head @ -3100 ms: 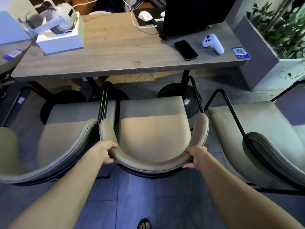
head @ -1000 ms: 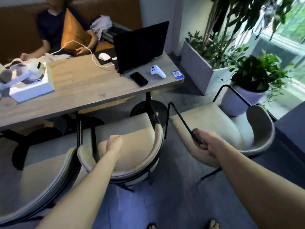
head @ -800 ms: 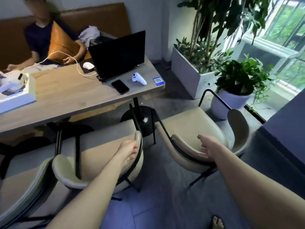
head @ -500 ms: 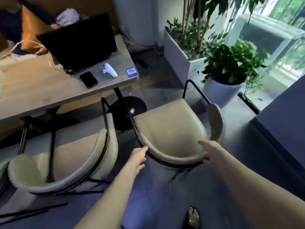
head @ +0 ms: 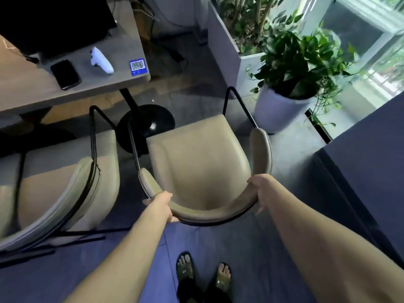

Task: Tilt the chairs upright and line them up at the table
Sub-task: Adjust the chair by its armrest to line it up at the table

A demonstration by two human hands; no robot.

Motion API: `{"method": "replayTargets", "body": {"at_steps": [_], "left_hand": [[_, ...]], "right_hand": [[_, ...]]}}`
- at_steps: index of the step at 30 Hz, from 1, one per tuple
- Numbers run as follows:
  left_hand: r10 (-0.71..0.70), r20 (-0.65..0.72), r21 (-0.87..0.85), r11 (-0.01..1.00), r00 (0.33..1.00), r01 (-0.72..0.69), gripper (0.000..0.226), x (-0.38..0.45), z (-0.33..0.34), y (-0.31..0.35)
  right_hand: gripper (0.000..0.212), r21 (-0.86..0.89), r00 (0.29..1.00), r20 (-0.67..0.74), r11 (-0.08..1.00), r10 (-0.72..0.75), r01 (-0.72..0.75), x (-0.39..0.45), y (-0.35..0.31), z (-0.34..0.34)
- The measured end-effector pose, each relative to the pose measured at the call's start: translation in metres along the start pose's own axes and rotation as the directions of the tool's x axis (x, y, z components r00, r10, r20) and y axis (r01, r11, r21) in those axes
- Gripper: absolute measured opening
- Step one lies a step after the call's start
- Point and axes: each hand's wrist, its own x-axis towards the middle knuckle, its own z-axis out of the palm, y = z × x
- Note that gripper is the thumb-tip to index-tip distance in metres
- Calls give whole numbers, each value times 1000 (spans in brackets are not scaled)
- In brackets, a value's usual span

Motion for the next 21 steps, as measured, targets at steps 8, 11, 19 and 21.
{"method": "replayTargets", "body": {"at_steps": [8, 11, 19, 21], "left_hand": [[-30, 11, 36, 999, 999, 29, 20, -13, -6, 8], [-45, 41, -23, 999, 998, 46, 14, -9, -14, 14], [9, 6, -42, 999, 1000, -9, 17, 9, -43, 47], [-5, -2, -54, 999, 1000, 5, 9, 16, -51, 59]], "right_hand": [[22, -101, 997, -43, 993, 63, -67, -44, -15, 13], [20, -44, 998, -32, 997, 55, -56, -62, -17, 20], [24, 14, 999, 35, 1000, 26, -26, -83, -36, 64], [22, -18, 999, 42, 1000, 14, -13, -84, -43, 73]]}}
